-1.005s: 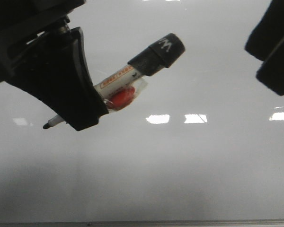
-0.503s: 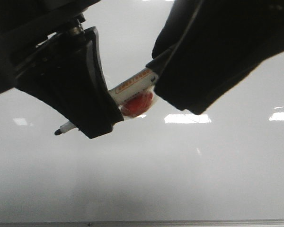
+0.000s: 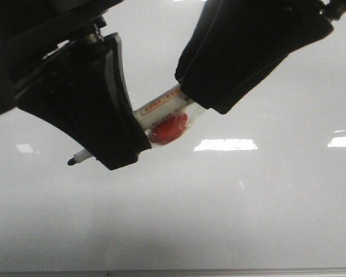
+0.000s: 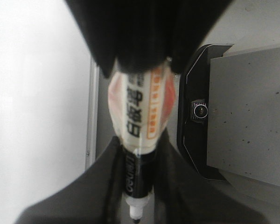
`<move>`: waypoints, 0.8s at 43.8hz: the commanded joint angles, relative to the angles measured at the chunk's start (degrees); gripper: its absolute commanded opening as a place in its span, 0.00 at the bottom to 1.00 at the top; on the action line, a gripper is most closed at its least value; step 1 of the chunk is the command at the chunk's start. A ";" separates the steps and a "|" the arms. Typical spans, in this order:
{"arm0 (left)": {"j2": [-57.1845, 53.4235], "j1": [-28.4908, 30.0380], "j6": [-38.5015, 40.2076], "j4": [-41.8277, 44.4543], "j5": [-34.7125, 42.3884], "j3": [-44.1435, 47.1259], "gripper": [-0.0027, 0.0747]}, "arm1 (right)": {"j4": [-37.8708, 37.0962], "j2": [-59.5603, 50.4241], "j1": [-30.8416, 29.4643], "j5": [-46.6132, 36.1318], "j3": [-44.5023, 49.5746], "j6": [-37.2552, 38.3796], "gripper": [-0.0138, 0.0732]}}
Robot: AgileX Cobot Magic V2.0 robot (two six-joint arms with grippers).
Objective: Write number 7 on whiteboard
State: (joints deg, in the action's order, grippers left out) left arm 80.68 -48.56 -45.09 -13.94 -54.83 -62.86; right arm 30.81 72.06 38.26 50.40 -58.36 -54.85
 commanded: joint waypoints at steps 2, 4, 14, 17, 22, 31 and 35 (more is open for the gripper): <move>-1.66 -0.25 0.76 -1.27 2.35 -1.82 0.24 | 2.25 -1.21 -0.02 -0.35 -1.82 -0.56 0.11; -1.66 -0.25 1.01 -1.27 2.60 -1.82 0.35 | 2.25 -1.21 -0.02 -0.09 -1.82 -0.56 0.09; -4.87 0.17 4.24 0.88 3.38 -1.82 0.56 | 2.25 -1.60 -0.15 0.07 -1.82 -0.46 0.08; -7.06 1.53 5.72 1.73 3.03 -1.82 0.56 | 2.20 -2.05 -0.52 0.35 -1.82 -0.39 0.08; -11.74 6.32 7.58 1.44 1.92 -1.30 0.56 | 0.81 -3.44 -2.11 0.47 -1.82 1.83 0.08; -22.56 18.97 8.89 -0.06 3.27 5.65 0.56 | -10.42 -9.48 -8.38 3.34 -1.82 14.82 0.08; -27.71 24.81 8.89 -3.84 4.91 9.06 0.56 | -13.03 -12.89 -14.20 3.60 -0.73 23.49 0.08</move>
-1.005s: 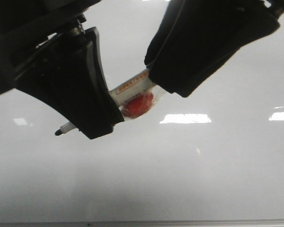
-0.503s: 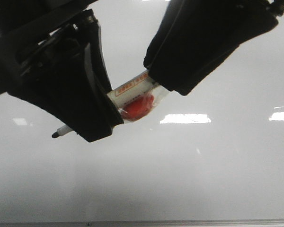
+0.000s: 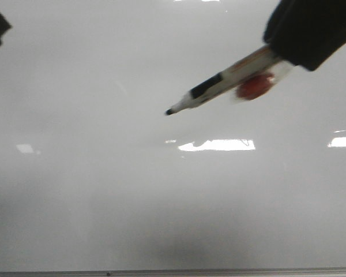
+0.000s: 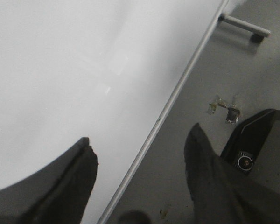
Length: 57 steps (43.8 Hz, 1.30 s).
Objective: Write number 7 on whiteboard
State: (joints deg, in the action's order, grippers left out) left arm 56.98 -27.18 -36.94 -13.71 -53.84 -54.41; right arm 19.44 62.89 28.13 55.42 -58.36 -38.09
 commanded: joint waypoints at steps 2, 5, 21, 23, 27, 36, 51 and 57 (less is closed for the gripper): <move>-6.07 6.27 0.74 -6.62 4.90 1.96 0.56 | -1.39 -5.45 -7.01 -3.49 1.10 10.12 0.08; -8.18 8.80 0.74 -9.03 6.20 3.40 0.56 | 1.06 -7.50 -9.95 -9.38 4.82 12.72 0.08; -8.68 10.49 0.74 -11.36 7.55 4.05 0.56 | 10.96 -0.42 -9.44 -23.02 1.05 11.30 0.08; -8.58 10.49 0.74 -11.45 7.63 4.05 0.56 | 10.96 1.28 -9.44 -23.16 -0.54 11.30 0.08; -8.58 10.49 0.74 -11.45 7.77 4.05 0.56 | 10.96 4.34 -9.44 -23.10 -3.33 11.30 0.08; -8.58 10.49 0.74 -11.58 8.53 4.05 0.56 | 10.96 9.91 -9.44 -25.76 -6.80 11.30 0.08; -8.58 10.49 0.74 -11.95 8.53 4.05 0.56 | 10.34 16.98 -9.79 -28.71 -10.01 11.30 0.08; -8.58 10.49 0.74 -11.95 8.53 4.05 0.56 | 9.52 15.67 -14.04 -25.03 -9.91 11.36 0.09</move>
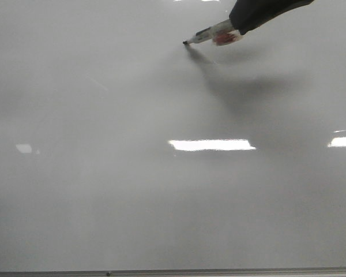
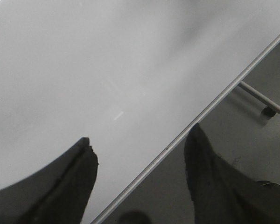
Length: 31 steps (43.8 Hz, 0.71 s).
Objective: Write number 7 on whiteboard
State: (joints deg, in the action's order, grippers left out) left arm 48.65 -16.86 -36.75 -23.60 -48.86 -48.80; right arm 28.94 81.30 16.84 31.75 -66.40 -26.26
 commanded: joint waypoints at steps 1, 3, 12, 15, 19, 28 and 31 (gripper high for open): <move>-0.25 0.18 0.55 -2.06 3.55 -1.56 0.56 | -0.06 -3.02 -3.95 -0.54 -1.86 -0.47 0.09; -0.25 0.18 0.55 -2.06 3.55 -1.56 0.56 | -0.28 -3.52 -5.81 1.19 -1.86 -0.54 0.09; -0.25 0.18 0.55 -2.06 4.15 -1.56 0.56 | -0.84 -3.62 -7.33 4.17 -1.86 -1.13 0.09; -0.25 0.18 0.55 -2.06 4.15 -1.56 0.56 | -0.84 -3.50 -6.62 5.08 -1.72 -1.20 0.09; -0.25 0.18 0.55 -2.06 4.37 -1.56 0.56 | -0.84 -2.23 -5.32 8.61 -1.55 -1.30 0.09; -0.25 0.18 0.55 -2.06 5.28 -1.56 0.56 | -0.84 1.19 -2.26 8.19 3.87 -1.67 0.09; -0.25 0.18 0.55 -2.06 5.66 -1.56 0.56 | -0.84 1.15 -2.16 8.09 4.17 -1.68 0.09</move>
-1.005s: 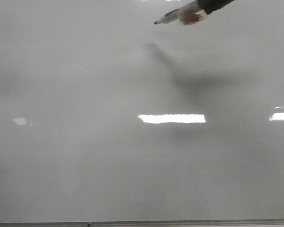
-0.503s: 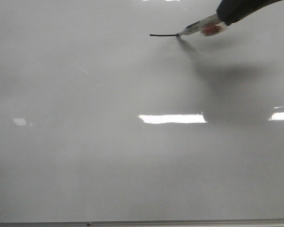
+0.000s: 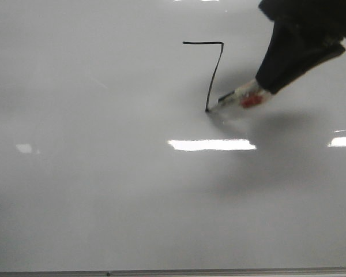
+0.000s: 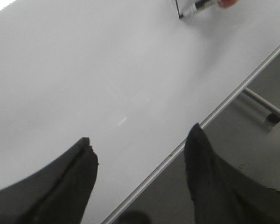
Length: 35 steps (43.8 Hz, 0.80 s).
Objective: Write number 7 on whiteboard
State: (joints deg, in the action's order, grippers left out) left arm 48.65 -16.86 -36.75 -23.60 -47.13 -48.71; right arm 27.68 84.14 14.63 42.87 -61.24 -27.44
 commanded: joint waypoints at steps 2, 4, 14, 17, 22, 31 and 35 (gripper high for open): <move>-0.25 0.18 0.44 -2.06 3.83 -1.65 0.56 | 0.43 -2.46 0.11 -2.99 -1.20 -0.58 0.08; -0.25 0.18 -0.16 -2.21 3.83 -1.65 0.56 | 0.43 -3.95 0.47 -2.59 -1.21 -1.15 0.08; -0.25 -2.25 -13.85 -11.04 2.41 -1.65 0.56 | 0.49 -13.64 5.96 8.08 -1.21 -12.24 0.08; 0.34 -4.41 -16.88 -13.86 1.38 -1.65 0.56 | 0.49 -16.29 7.68 12.26 -1.21 -16.99 0.08; 2.50 -8.65 -18.12 -14.51 -0.40 -1.75 0.56 | 1.50 -19.99 10.08 16.84 -1.21 -22.09 0.08; 9.79 -17.27 -18.12 -15.89 -0.83 -5.15 0.74 | 6.56 -21.66 10.89 20.52 -1.08 -26.25 0.08; 12.99 -20.80 -18.12 -16.02 -0.83 -7.35 0.75 | 7.67 -21.66 10.89 20.45 -1.02 -26.88 0.08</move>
State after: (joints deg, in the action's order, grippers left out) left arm 60.26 -35.18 -54.80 -36.47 -49.91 -52.76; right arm 31.75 63.65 25.35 64.33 -60.96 -52.99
